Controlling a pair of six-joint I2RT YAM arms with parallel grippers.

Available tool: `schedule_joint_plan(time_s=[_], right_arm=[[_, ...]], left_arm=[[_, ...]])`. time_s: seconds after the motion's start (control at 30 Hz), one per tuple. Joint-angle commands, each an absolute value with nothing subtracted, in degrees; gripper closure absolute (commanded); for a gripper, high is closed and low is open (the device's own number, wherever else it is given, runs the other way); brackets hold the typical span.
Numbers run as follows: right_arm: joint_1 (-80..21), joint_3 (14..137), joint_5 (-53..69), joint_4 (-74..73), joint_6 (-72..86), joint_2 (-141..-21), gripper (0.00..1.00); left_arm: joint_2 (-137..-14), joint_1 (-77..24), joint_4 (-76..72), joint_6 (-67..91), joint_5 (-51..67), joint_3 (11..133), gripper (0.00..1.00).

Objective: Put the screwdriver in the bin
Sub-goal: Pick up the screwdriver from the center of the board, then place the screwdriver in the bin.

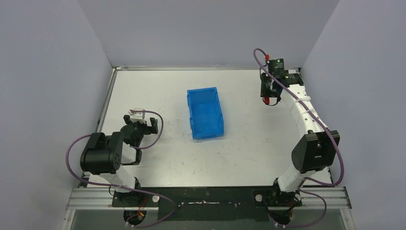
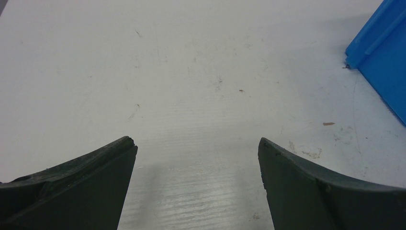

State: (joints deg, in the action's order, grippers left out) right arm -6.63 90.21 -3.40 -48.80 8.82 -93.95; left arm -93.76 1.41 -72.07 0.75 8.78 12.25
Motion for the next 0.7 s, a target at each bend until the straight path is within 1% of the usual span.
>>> schedule_joint_plan(time_s=[0.0,0.33,0.67], right_arm=[[-11.99,94.10,-6.81,-48.91,14.64,-92.78,0.83],[-25.90,102.14,-10.49,-50.40,25.04,-99.77,0.83],[-34.35,110.28,-11.83,-51.95,31.71,-106.84,0.84]], left_arm=[[-92.63,1.14,-73.49,0.29,8.88,12.83,0.03],[-92.62,1.14,-73.49,0.28,8.88,12.83,0.03],[-92.65,1.14,-73.50,0.29,8.88,12.83,0.03]])
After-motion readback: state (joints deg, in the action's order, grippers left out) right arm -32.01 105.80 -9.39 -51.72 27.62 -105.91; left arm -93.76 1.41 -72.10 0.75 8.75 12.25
